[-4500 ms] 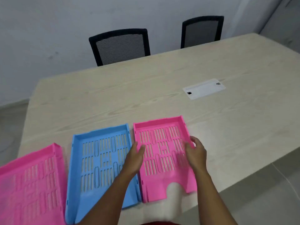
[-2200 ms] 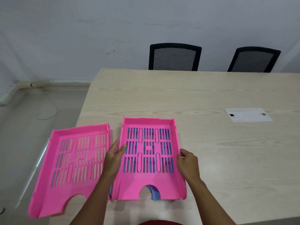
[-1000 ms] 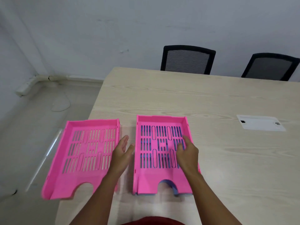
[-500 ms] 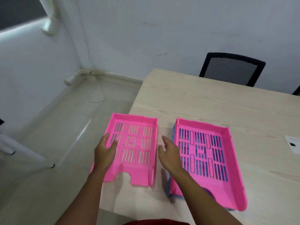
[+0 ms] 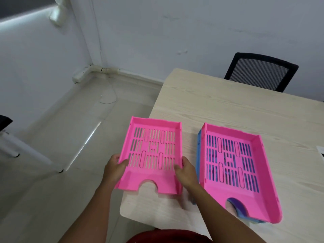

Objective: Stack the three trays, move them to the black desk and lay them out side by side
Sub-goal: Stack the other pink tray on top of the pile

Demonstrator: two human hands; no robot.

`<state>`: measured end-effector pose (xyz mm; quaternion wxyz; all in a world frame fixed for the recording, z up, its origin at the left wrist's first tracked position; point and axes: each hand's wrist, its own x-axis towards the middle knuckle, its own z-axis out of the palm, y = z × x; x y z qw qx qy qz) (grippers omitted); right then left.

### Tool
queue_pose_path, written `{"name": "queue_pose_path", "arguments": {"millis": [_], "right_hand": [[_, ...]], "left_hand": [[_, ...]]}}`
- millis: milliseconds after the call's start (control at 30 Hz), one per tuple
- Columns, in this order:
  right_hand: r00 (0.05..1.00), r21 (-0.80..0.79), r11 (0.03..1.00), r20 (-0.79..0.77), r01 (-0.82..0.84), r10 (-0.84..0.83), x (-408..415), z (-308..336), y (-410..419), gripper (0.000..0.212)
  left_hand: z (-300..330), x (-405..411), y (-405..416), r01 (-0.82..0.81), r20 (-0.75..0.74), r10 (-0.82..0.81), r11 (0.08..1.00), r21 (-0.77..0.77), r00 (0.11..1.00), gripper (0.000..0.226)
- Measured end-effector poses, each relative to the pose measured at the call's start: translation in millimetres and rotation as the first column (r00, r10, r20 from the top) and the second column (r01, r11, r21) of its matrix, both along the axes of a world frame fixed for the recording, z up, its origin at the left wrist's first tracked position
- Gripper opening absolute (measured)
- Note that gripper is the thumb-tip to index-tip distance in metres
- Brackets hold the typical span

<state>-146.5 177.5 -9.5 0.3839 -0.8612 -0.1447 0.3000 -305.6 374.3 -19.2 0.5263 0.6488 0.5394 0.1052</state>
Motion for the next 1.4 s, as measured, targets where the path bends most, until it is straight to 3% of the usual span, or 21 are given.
{"name": "queue_pose_path", "arguments": {"millis": [267, 500, 700, 933, 1400], "right_hand": [[0.991, 0.233, 0.969, 0.078, 0.086, -0.106, 20.1, 46.8, -2.1, 0.045], [0.961, 0.353, 0.911, 0.093, 0.215, -0.262, 66.2, 69.2, -63.5, 0.045], [0.896, 0.377, 0.847, 0.09, 0.374, -0.435, 113.5, 69.5, -155.1, 0.041], [0.848, 0.37, 0.798, 0.048, 0.475, -0.527, 132.0, 58.9, -244.6, 0.034], [0.846, 0.362, 0.786, -0.018, 0.502, -0.532, 137.3, 43.8, -276.5, 0.033]], "left_hand": [[25.7, 17.6, 3.8, -0.08, 0.204, 0.09, 0.995, -0.053, 0.975, 0.02], [67.6, 72.7, -36.4, -0.021, 0.358, 0.026, 1.0, -0.018, 0.933, 0.021], [76.0, 128.7, -121.6, 0.093, 0.361, -0.091, 0.996, 0.013, 0.928, 0.017], [68.9, 161.5, -198.2, 0.159, 0.302, -0.167, 0.986, 0.053, 0.938, 0.015], [68.4, 166.8, -239.1, 0.137, 0.246, -0.152, 0.988, 0.075, 0.957, 0.012]]}}
